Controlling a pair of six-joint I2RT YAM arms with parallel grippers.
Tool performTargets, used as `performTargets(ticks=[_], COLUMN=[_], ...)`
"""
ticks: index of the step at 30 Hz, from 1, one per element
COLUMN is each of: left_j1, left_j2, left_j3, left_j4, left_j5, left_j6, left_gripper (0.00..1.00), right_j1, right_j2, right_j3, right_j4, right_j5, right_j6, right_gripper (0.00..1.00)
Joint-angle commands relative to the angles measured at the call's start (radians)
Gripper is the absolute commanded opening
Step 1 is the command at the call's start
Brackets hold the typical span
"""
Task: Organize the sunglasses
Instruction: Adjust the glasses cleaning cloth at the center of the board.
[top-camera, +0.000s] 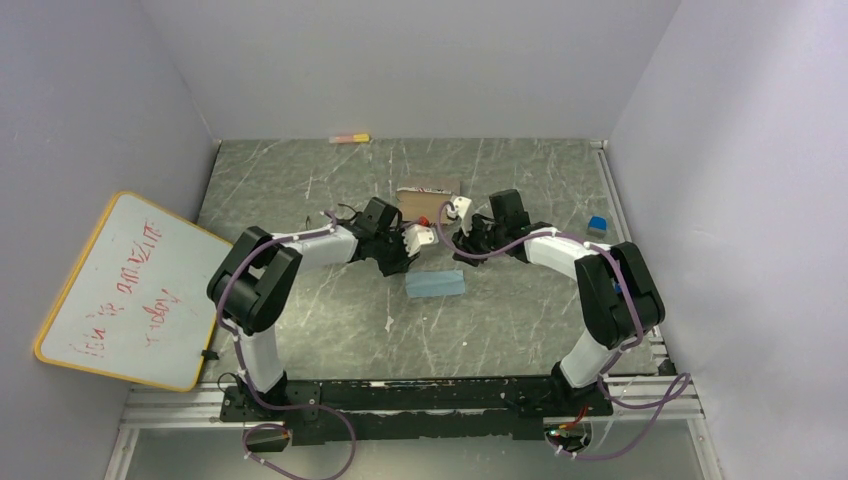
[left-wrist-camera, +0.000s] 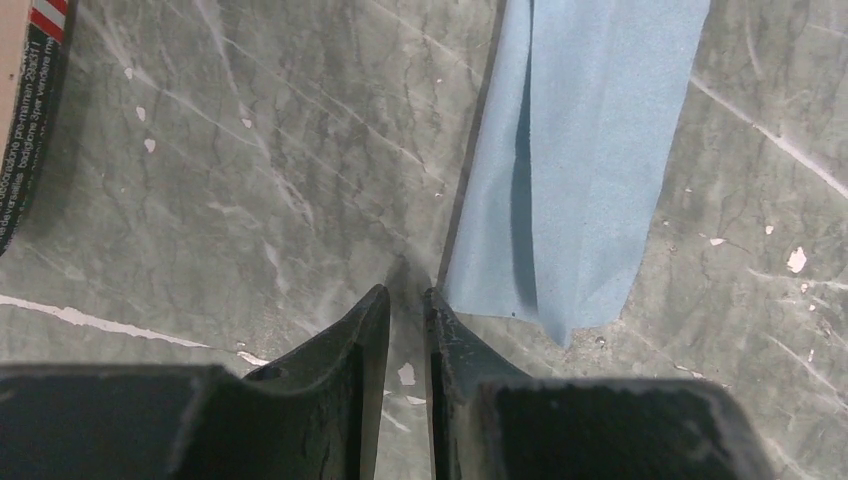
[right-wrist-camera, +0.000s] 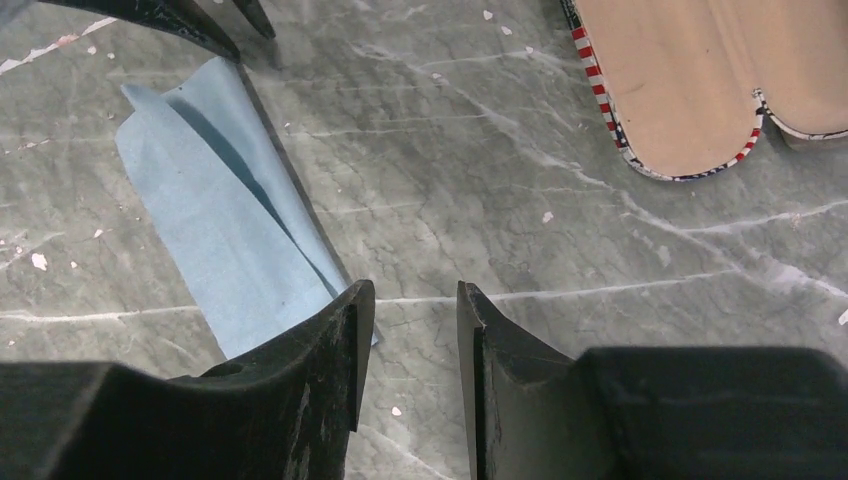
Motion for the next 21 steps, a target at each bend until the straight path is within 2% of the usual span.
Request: performTargets(ticks=[1,6,11,21], left_j1=[-0.005,-0.005,-0.005,-0.019], left_j2=[-0.042,-0.091,-0.130,-0.065], left_j3=[0.014,-0.011,-0.047,-0.026], left_j4=[0.013,0.045,0.111,0.015], left_j5=[0.052,0.034,-0.047,0.063], left_j6=[0.010,0.003,-0.020,0.046], left_gripper=[0.25,0.24,0.24,0.24], right_j1=[-0.001,-0.001,-0.001,-0.002], right_j2=[0.004,0.013,0.014,-0.006], right_j3=[0.020,0.018,0.019,0.013], right_j4=[0.051,0.052,0.049,0.050], right_j5=[0.018,0.016,0.012,0.003], right_j6=[0.016,0.019,0.023,0.030], right_gripper=[0.41,0.41,0.41,0.41])
